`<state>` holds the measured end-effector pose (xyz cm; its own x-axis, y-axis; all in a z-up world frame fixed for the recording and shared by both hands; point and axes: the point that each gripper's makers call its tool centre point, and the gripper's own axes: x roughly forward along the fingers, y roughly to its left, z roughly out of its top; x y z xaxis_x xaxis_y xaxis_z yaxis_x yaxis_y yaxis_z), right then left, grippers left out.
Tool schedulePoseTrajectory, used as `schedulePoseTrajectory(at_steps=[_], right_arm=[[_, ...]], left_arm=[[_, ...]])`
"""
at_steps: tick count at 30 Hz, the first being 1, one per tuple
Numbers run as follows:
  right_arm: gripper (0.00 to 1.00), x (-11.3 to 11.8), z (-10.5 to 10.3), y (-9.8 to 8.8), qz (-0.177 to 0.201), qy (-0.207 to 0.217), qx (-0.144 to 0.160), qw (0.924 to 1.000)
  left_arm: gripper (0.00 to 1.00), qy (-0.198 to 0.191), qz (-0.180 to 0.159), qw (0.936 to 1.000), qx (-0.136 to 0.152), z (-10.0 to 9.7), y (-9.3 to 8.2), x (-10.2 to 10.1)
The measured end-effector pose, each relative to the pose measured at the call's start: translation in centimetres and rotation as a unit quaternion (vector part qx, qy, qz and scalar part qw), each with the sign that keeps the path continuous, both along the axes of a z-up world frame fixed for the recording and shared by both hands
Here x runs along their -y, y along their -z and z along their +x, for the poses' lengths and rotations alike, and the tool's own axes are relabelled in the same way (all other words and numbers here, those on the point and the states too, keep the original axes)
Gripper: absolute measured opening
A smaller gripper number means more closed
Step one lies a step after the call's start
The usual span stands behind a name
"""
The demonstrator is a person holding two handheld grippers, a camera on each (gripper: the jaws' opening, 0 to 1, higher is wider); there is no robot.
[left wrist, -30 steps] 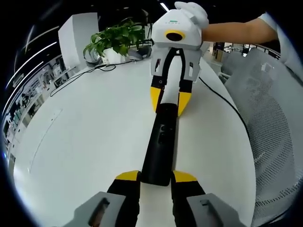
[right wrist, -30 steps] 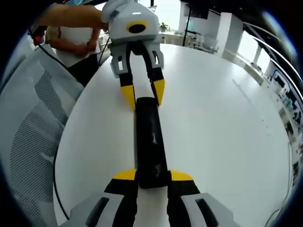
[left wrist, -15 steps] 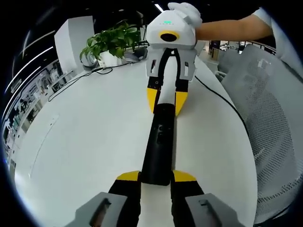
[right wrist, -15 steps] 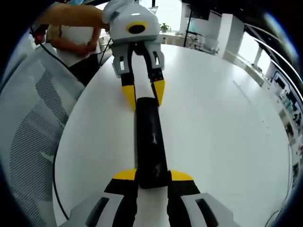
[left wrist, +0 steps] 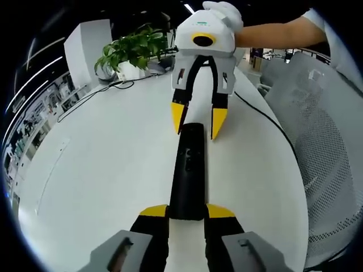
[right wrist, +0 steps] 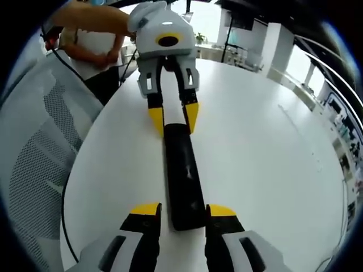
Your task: Press the specified remote control buttons in sequence, fully releasing each button before pressing the next.
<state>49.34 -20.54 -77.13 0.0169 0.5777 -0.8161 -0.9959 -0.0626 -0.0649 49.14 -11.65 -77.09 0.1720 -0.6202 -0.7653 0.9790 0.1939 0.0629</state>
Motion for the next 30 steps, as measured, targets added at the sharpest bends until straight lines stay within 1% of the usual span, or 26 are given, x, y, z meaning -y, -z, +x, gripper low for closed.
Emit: schedulePoseTrajectory(at_steps=[2, 4, 5, 6, 9, 10, 12, 14, 19, 22, 25, 26, 29, 30], right_arm=[[0.26, 0.0, 0.0, -0.2, 0.003, 0.001, -0.001, 1.0000], [0.22, 0.0, -0.1, -0.3, 0.002, -0.002, 0.002, 1.0000], [0.18, 0.1, -0.1, -0.4, 0.002, -0.006, 0.007, 1.0000], [0.17, 0.1, 0.0, -0.4, -0.001, -0.012, 0.013, 0.9998], [0.19, 0.0, 0.0, -0.6, 0.007, -0.006, 0.010, 0.9999], [0.20, -0.1, 0.0, -0.8, 0.010, -0.005, 0.008, 0.9999], [0.23, -0.2, 0.2, -1.3, 0.019, -0.002, 0.012, 0.9997], [0.23, -0.4, 0.2, -1.9, 0.027, 0.001, 0.009, 0.9996], [0.24, 0.0, 0.3, -2.7, 0.033, 0.001, 0.020, 0.9993], [0.17, 0.2, 0.3, -3.5, 0.047, 0.006, 0.027, 0.9985], [0.06, 0.7, 0.2, -3.9, 0.048, 0.006, 0.036, 0.9982], [0.01, 0.9, 0.1, -4.0, 0.048, 0.003, 0.039, 0.9981], [0.00, 1.6, 0.1, -4.3, 0.043, 0.004, 0.052, 0.9977], [0.00, 1.7, 0.1, -4.4, 0.042, 0.005, 0.051, 0.9978]], left_arm=[[0.22, 0.002, 0.002, 1.0000, 0.000, 0.0, 0.0, 0.0], [0.22, 0.009, 0.005, 0.9999, 0.002, 0.0, 0.0, 0.1], [0.22, 0.015, 0.009, 0.9999, 0.003, 0.0, 0.0, 0.2], [0.22, 0.018, 0.012, 0.9998, 0.005, 0.0, 0.0, 0.2], [0.22, 0.032, 0.024, 0.9991, 0.010, 0.0, -0.1, 0.3], [0.22, 0.043, 0.034, 0.9983, 0.020, 0.1, -0.1, 0.3], [0.22, 0.051, 0.043, 0.9976, 0.020, 0.1, 0.0, 0.5], [0.23, 0.048, 0.049, 0.9975, 0.014, 0.2, 0.0, 0.5], [0.23, 0.053, 0.058, 0.9967, 0.020, 0.3, 0.1, 0.4], [0.23, 0.052, 0.057, 0.9968, 0.021, 0.2, 0.1, 0.3], [0.22, 0.052, 0.058, 0.9967, 0.021, 0.2, 0.1, 0.4], [0.22, 0.052, 0.059, 0.9967, 0.021, 0.2, 0.1, 0.4], [0.22, 0.052, 0.061, 0.9965, 0.023, 0.1, 0.1, 0.4], [0.22, 0.052, 0.062, 0.9965, 0.023, 0.1, 0.1, 0.4]])
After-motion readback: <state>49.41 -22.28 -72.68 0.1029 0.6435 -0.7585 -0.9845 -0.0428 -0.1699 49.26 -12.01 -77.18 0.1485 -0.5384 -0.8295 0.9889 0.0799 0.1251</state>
